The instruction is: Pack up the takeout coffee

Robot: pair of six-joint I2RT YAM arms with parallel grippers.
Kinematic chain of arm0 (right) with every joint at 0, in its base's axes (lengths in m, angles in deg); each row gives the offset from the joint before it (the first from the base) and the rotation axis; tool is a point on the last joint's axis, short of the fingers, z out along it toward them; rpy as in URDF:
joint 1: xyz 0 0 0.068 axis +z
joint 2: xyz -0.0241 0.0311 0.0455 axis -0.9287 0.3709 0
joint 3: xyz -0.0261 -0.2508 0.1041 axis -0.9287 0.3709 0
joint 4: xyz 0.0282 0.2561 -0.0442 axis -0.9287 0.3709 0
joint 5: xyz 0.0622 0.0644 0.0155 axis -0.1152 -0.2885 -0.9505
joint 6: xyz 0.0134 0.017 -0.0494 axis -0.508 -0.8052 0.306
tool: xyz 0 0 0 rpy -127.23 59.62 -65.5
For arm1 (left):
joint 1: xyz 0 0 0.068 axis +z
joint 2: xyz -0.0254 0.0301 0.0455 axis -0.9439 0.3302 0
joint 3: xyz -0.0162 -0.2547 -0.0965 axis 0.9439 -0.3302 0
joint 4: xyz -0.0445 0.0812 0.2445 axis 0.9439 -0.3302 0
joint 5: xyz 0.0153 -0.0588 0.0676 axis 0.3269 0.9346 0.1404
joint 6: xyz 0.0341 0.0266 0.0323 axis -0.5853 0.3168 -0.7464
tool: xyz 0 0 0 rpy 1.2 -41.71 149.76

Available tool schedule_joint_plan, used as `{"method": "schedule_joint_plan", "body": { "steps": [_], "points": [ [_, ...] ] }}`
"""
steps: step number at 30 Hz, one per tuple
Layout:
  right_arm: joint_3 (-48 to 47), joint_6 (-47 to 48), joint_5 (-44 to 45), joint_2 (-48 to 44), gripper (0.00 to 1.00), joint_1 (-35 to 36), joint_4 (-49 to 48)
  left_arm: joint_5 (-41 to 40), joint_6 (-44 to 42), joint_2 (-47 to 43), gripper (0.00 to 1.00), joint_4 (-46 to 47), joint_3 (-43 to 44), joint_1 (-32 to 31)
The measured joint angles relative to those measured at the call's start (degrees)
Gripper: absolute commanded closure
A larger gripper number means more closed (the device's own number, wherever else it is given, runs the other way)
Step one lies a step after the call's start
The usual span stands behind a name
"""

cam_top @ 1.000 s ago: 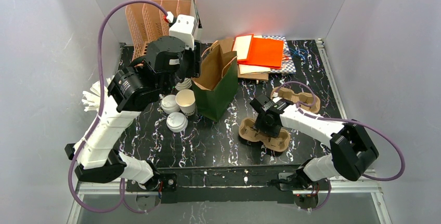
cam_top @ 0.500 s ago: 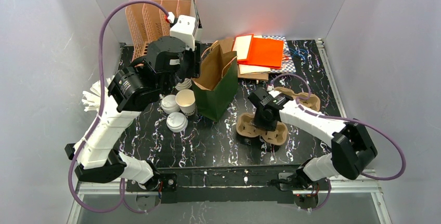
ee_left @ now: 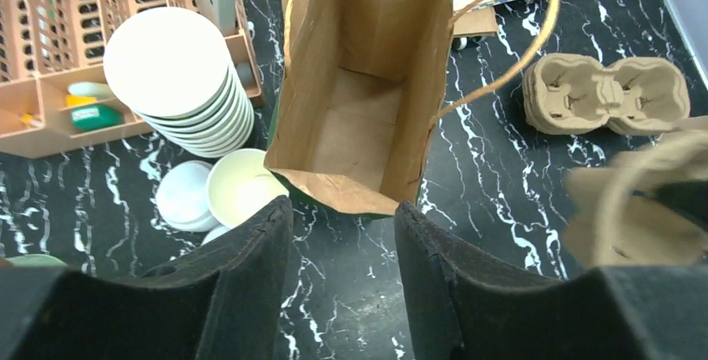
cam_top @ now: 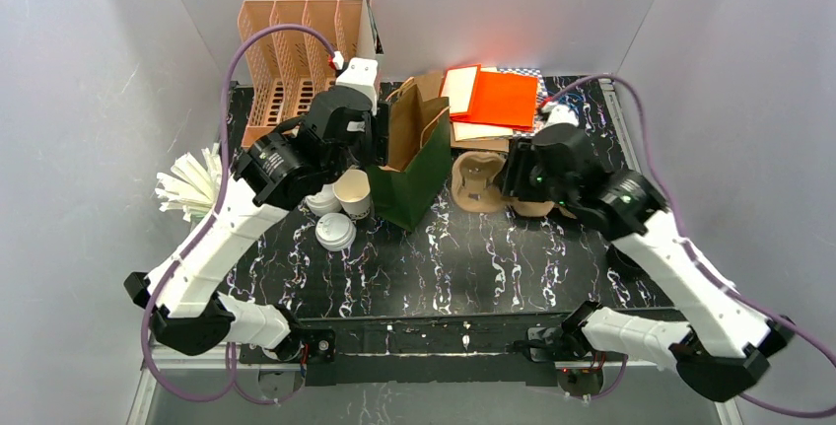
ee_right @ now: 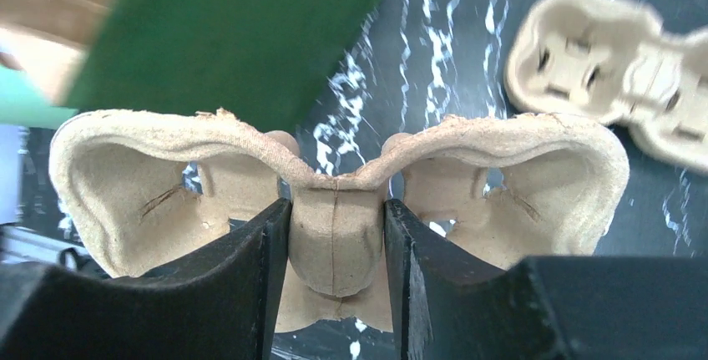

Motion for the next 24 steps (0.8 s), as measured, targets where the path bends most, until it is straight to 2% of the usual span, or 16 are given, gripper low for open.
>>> {"method": "schedule_joint_plan", "body": {
  "steps": [6, 11, 15, 18, 24],
  "points": [
    [-9.7, 7.58, -0.35, -3.87, 0.52, 0.0, -1.84, 4.92, 2.86, 0.2, 0.42, 2.99, -3.78, 5.66],
    [-22.82, 12.68, -2.01, 2.14, 0.53, 0.0, -2.75, 10.32, 3.15, 2.08, 0.35, 6.05, -4.15, 10.45],
    [-33.79, 15.08, -5.57, 9.77, 0.53, 0.0, -4.55, 15.52, 3.1, 6.12, 0.34, 8.17, -2.91, 14.32],
    [-36.7, 15.56, -8.66, 12.48, 0.53, 0.0, -6.64, 17.79, 2.51, 11.19, 0.34, 9.42, -0.52, 15.41],
    [-36.76, 14.69, -14.86, 13.51, 0.54, 0.0, -10.43, 18.49, -0.31, 18.95, 0.36, 11.32, 1.09, 15.37]
  ]
}}
